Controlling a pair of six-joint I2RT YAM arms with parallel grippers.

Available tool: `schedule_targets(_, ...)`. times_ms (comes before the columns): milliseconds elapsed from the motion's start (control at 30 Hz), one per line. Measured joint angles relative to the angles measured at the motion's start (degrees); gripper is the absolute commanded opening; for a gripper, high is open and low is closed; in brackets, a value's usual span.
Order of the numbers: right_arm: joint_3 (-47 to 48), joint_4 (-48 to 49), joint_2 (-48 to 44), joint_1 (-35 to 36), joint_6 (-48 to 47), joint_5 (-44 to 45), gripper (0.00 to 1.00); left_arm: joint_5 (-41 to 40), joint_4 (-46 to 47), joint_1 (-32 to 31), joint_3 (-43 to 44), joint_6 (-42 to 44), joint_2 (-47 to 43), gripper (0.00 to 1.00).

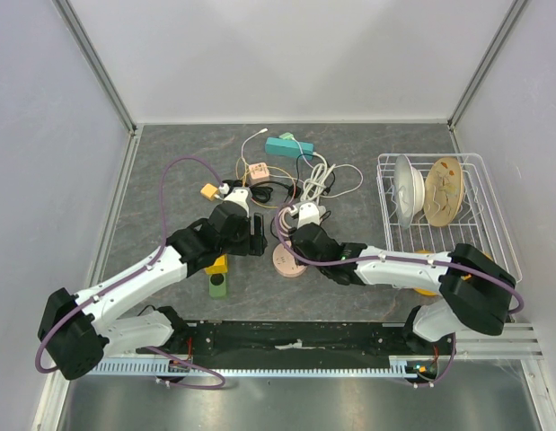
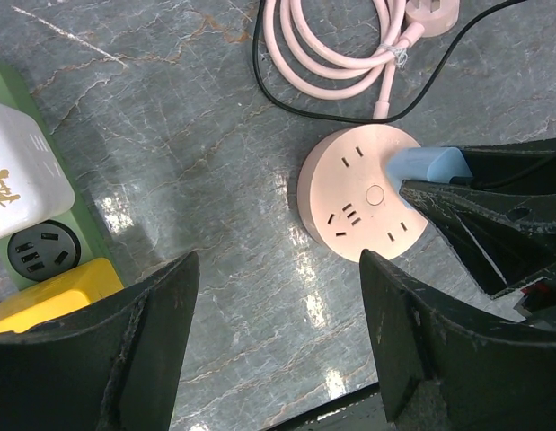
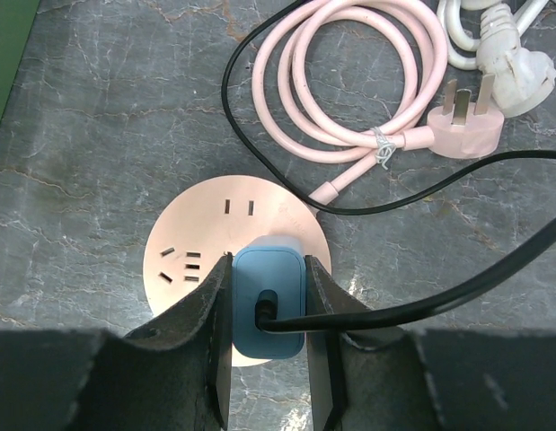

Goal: Insert the plug
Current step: Insert the plug into the socket.

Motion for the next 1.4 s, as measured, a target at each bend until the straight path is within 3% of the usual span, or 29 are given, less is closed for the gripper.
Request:
schedule_targets(1100, 4.4, 0.5, 5.8, 0.5, -4.5, -0.9, 0.00, 1.3, 0.2, 0.0, -0.1, 0.0, 1.8, 0.78)
schedule_targets(1400, 4.9, 2.9, 7.4, 5.1, -5.4, 0.5, 0.00, 0.2, -0.8, 0.1, -0.9, 0.0, 1.5, 0.78)
